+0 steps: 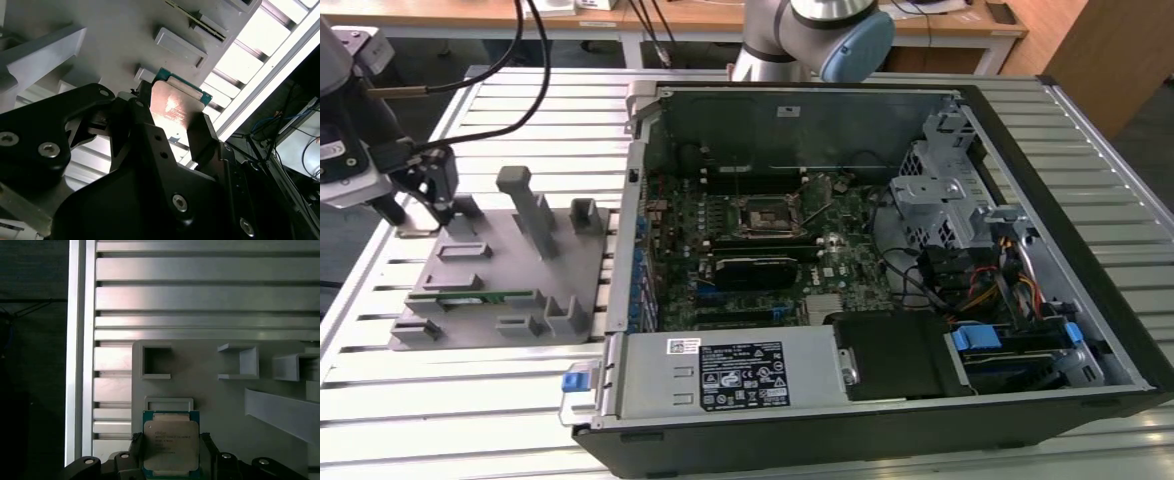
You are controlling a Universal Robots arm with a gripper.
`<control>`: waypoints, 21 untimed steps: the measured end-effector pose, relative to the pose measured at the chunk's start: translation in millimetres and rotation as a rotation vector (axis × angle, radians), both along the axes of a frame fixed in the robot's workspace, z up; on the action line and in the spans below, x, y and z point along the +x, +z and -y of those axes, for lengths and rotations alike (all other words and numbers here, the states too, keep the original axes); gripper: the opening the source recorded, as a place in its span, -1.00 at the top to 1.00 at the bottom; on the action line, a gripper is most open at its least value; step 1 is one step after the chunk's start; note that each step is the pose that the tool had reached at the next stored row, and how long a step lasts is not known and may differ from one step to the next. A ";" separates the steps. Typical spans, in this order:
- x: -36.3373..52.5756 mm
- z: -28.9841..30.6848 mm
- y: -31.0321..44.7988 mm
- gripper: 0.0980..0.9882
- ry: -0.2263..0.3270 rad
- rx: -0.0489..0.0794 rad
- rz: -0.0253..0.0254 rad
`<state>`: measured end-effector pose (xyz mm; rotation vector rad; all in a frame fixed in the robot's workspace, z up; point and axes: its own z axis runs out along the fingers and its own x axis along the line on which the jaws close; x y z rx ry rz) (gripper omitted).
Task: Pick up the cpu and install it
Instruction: 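Pick up the cpu and move it towards the insertion slot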
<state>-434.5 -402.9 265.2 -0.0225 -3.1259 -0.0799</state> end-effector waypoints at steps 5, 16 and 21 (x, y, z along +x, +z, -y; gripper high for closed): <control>0.0 -0.1 3.9 0.02 0.000 0.000 -0.0001; 0.0 -0.3 9.9 0.02 0.000 0.000 0.0002; 0.0 -0.2 10.9 0.02 0.000 0.000 0.0000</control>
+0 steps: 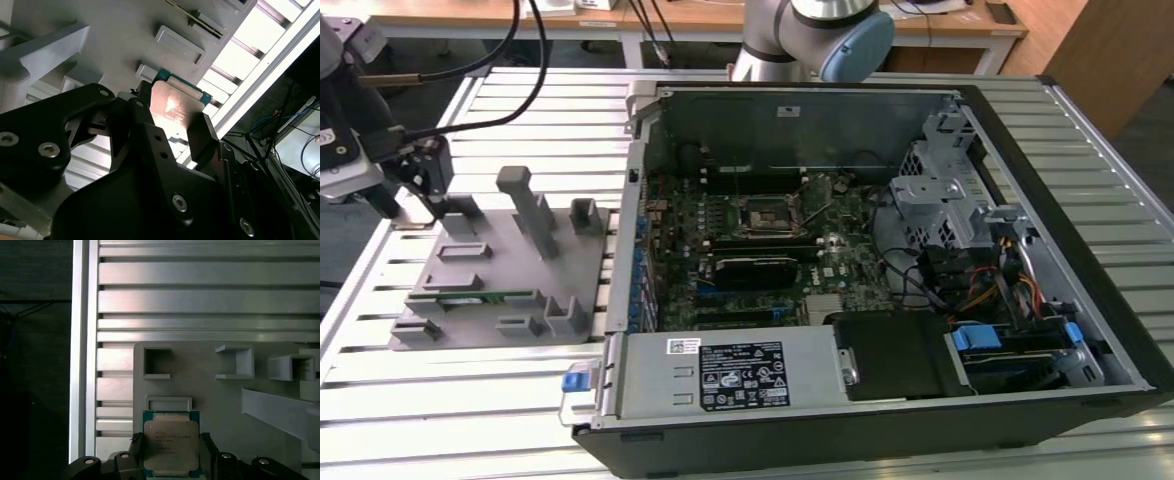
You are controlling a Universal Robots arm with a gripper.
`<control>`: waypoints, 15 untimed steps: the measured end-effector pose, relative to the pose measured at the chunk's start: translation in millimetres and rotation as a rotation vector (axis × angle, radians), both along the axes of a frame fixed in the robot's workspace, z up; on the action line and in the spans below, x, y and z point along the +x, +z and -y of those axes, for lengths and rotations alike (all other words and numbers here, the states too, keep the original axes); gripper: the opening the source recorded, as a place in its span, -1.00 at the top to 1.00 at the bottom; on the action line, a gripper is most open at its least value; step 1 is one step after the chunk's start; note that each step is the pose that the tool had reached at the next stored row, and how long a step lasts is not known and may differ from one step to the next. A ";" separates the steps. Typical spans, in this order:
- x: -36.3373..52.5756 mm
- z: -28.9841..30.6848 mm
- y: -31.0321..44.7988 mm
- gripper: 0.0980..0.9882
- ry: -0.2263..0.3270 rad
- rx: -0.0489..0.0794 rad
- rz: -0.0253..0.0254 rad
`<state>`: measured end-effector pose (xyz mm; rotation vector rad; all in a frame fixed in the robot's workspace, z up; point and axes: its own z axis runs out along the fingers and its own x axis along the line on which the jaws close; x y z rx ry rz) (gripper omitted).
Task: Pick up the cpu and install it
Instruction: 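Pick up the cpu and move it towards the insertion slot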
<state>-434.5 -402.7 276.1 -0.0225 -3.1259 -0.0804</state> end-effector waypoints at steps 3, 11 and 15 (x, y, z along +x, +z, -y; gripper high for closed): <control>0.0 0.0 0.9 0.02 0.000 0.000 -0.0001; 0.0 0.0 5.5 0.02 0.000 0.000 0.0000; 0.0 0.0 8.1 0.02 0.000 0.000 0.0000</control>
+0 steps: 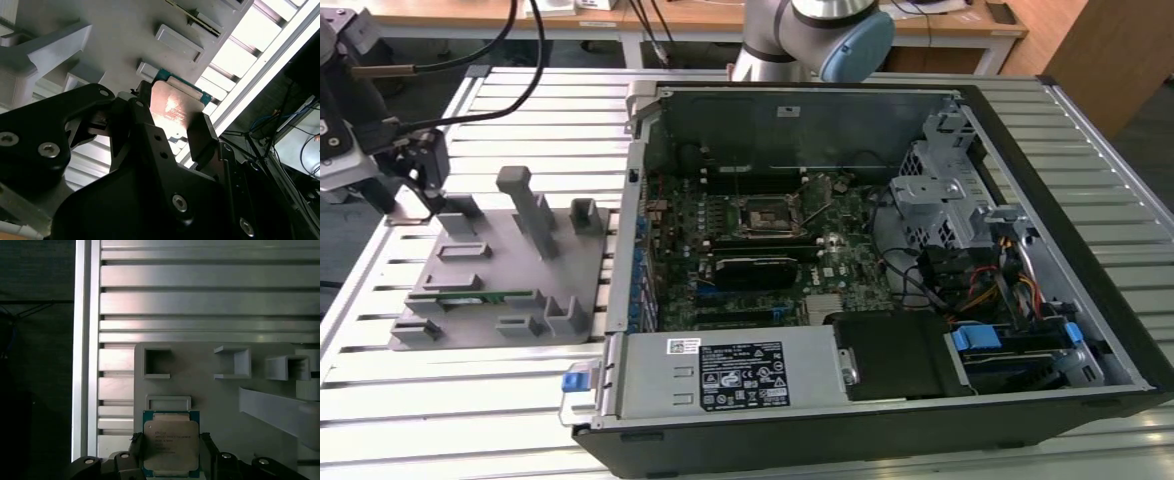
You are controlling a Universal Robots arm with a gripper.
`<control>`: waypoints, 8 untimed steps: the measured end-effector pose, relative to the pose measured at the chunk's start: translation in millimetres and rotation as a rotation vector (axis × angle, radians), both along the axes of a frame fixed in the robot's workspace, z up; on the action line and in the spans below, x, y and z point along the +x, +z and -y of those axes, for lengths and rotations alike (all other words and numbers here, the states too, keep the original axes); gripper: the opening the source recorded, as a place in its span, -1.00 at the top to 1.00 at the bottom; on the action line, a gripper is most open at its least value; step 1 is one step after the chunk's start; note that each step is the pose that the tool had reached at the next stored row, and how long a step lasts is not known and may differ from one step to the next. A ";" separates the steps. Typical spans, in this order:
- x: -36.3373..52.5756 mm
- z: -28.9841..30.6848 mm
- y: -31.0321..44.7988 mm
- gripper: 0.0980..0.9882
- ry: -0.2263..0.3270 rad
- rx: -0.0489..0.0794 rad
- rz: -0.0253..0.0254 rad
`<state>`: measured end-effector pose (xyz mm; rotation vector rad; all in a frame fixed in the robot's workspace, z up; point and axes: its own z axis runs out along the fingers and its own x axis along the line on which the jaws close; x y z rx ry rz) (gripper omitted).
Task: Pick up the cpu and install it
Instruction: 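Pick up the cpu and move it towards the insertion slot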
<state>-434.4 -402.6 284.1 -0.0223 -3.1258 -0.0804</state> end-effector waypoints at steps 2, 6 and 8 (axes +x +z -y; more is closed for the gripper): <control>0.0 0.0 1.6 0.02 0.000 0.000 0.0000; 0.0 -0.1 5.1 0.02 0.000 0.000 0.0000; 0.0 -0.1 6.9 0.02 0.000 0.000 0.0000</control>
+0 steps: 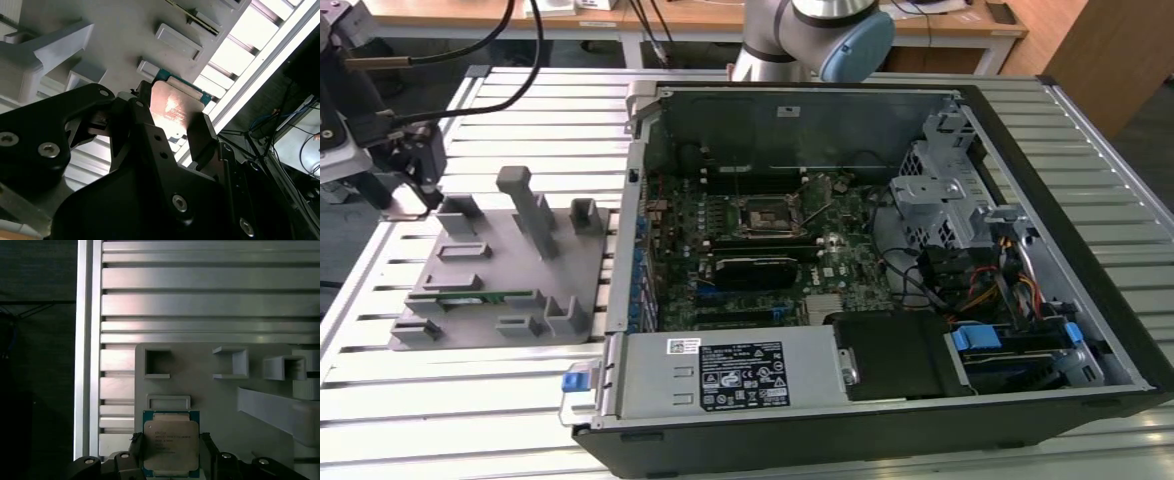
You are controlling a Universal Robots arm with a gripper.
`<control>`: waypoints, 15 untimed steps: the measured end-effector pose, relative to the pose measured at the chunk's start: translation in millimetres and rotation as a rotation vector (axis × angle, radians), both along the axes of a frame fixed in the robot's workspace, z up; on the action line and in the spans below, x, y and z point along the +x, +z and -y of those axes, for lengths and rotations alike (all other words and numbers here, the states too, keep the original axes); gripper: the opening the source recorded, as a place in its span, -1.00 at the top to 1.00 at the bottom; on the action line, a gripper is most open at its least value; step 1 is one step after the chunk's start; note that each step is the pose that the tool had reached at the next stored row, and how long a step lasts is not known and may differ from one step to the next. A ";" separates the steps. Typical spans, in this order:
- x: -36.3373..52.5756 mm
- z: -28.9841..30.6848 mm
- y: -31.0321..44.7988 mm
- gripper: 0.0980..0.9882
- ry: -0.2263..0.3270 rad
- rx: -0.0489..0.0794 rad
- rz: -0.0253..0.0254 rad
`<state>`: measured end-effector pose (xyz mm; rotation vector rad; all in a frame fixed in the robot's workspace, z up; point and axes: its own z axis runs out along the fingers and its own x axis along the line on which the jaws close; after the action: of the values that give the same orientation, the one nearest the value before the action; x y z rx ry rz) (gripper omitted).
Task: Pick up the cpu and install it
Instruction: 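Pick up the cpu and move it towards the insertion slot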
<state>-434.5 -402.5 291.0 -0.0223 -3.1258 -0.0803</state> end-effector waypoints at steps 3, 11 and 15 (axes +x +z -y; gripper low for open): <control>0.0 -0.1 3.0 0.02 0.000 0.000 0.0000; 0.0 -0.3 11.7 0.02 0.000 0.000 0.0000; 0.0 -0.6 15.9 0.02 0.000 0.000 0.0000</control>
<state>-434.5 -401.9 306.9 -0.0225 -3.1259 -0.0804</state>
